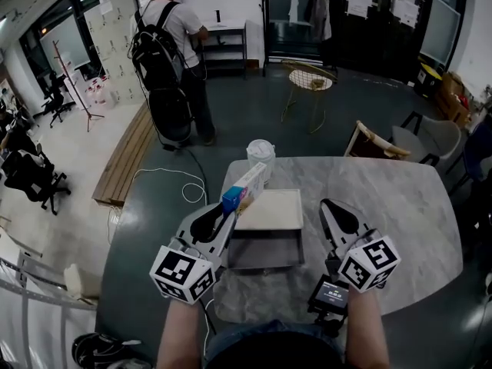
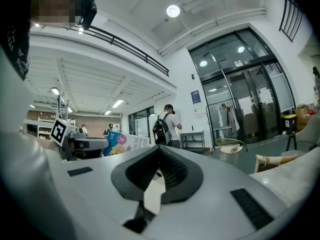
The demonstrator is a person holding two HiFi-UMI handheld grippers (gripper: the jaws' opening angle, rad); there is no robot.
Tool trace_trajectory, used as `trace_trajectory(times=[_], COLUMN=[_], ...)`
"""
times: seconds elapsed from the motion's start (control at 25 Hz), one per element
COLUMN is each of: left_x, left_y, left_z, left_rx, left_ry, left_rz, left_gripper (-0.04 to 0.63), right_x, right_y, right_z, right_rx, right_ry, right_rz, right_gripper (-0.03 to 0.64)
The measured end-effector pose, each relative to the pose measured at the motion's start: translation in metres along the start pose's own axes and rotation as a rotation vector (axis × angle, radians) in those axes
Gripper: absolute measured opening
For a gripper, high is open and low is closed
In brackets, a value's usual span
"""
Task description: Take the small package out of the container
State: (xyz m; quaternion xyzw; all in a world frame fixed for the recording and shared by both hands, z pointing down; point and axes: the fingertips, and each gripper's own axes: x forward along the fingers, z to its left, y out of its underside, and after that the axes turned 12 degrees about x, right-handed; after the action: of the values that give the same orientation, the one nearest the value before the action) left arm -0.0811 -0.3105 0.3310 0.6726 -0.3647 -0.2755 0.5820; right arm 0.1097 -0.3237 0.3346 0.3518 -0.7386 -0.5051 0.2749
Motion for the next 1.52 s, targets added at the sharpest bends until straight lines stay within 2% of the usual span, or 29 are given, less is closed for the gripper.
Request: trace_trajectory(times=[0.12,0.24,0.64,0.84,1.52], left_x=[0.005,0.008,0.012,0.008,-0.002], left_y=[-0.006,-0.008,-0.013,-0.014,-0.017], left_z=[-0.003,-0.007,-0.003,-0.002,0.002], left_rx=[0.067,0.089,0.076,0.074,0.053], left_ry=[-0.003,0.013,-0.007,-0.016,-0.023], left_rz=[-0.029,-0.039,-0.076,-0.085,-0.088], left_gripper=[0.084,0.084,0.084,0.084,0.084], right_x=[0.004,0.005,0.008,0.009,0.013], right_y=[0.001,0.000,-0.014,-0.019,-0.013], right_z=[0.005,0.008,0.015,0.025,0.024], right_rx=[-0.037,-0.072,-0.174,-0.138,-0.163], right_ry=[-0.021,-0.030,0.008,-0.030,-0.006], right_rz=[0.007,0.013,-0.028,-0.068,-0.035], right_gripper=[0.026,0.026,0.025,0.025,0.025])
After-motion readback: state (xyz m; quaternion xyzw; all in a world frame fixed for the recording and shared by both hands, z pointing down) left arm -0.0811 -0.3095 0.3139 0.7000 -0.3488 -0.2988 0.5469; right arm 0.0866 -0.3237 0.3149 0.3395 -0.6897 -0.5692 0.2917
